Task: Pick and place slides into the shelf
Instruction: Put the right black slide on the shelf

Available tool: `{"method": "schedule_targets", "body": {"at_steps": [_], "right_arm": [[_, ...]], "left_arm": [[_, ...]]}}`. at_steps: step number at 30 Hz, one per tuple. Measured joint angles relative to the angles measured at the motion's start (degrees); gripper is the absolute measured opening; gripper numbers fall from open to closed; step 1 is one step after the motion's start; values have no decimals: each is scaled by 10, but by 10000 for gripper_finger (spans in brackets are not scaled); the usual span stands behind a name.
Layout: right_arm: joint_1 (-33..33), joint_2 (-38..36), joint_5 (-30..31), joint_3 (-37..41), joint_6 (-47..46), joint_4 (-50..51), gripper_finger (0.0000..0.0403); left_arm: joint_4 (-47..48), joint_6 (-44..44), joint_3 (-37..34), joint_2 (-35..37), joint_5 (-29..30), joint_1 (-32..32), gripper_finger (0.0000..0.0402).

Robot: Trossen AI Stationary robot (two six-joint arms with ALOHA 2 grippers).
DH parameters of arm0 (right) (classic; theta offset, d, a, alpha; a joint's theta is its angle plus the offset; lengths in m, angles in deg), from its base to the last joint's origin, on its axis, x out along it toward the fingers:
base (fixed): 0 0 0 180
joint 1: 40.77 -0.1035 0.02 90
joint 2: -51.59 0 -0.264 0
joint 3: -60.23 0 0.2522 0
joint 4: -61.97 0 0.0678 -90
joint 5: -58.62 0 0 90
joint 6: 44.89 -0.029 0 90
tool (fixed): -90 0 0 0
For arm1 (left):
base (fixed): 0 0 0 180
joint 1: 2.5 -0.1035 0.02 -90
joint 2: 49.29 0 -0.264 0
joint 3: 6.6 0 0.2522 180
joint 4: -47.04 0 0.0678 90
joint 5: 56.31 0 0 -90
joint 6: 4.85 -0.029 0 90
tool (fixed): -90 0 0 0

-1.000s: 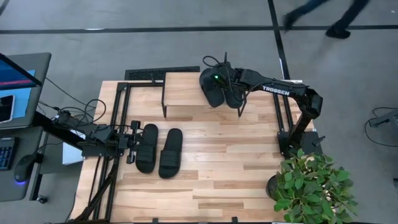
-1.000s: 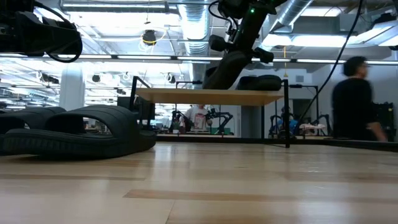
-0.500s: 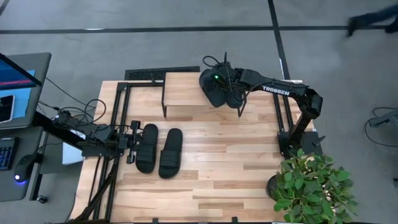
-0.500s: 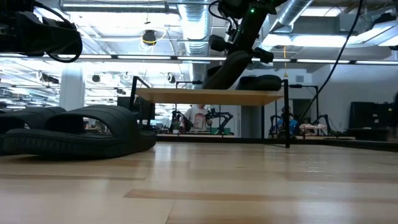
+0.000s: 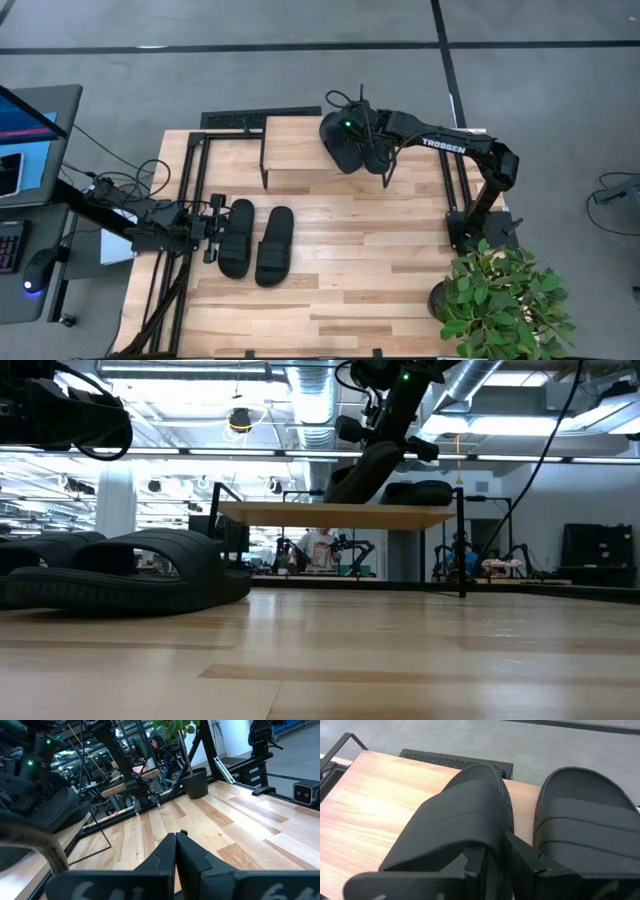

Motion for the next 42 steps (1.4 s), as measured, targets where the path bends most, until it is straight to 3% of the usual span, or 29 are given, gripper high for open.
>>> {"method": "schedule_targets", "body": {"at_steps": [8,17,22,42], "right_arm": [[-3,0,0,0,5,0,72],[-3,0,0,0,5,0,167],[-1,0,0,0,5,2,200],[-24,0,-2,0,9,73,173]], "left_arm": [[0,0,0,0,0,0,0],[0,0,0,0,0,0,0],[0,0,0,0,0,0,0],[0,0,0,0,0,0,0]]}}
